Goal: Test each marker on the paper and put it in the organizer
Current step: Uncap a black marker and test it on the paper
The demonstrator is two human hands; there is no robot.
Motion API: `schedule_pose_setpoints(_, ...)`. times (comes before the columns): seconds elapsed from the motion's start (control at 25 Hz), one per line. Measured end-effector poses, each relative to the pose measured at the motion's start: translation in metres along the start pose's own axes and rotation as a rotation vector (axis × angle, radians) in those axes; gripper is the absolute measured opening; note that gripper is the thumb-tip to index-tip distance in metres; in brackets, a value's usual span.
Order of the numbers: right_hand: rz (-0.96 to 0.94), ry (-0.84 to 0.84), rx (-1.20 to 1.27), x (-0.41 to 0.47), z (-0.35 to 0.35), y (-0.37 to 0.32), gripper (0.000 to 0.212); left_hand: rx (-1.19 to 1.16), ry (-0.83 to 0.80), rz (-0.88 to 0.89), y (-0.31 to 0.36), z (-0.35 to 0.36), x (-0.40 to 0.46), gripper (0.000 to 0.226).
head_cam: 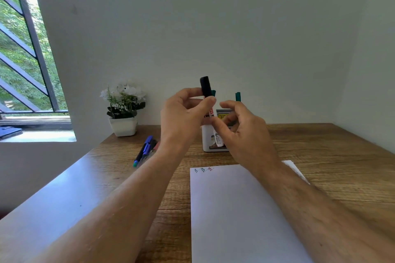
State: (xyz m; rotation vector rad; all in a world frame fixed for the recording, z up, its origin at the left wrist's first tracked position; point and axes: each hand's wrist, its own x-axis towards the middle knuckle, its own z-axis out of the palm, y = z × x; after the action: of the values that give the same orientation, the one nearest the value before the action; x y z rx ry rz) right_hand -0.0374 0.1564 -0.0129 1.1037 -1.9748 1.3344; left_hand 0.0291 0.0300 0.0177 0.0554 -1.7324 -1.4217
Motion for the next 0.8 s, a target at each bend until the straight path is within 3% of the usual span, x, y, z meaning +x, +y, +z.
schedule_pose_setpoints(0.28,-0.022,-0.016,-0.002,-0.0012,-0.0005,-0.0029,0.049,-0.068,-0.11,0.041,-0.0023,0.0045,-0.0026,0.026)
schedule_pose_setpoints(0.52,-0.015,-0.032,-0.029,-0.0033,0.0001,-0.0014,0.037,-0.124,-0.037,0.052,-0.0038,0.0017,0.0029,0.018)
schedule_pose_setpoints(0.8,0.018,-0.039,-0.004,-0.0024,0.0004,0.0,0.027,-0.16,-0.081,0.03,-0.0072,0.002,0.0011,0.018)
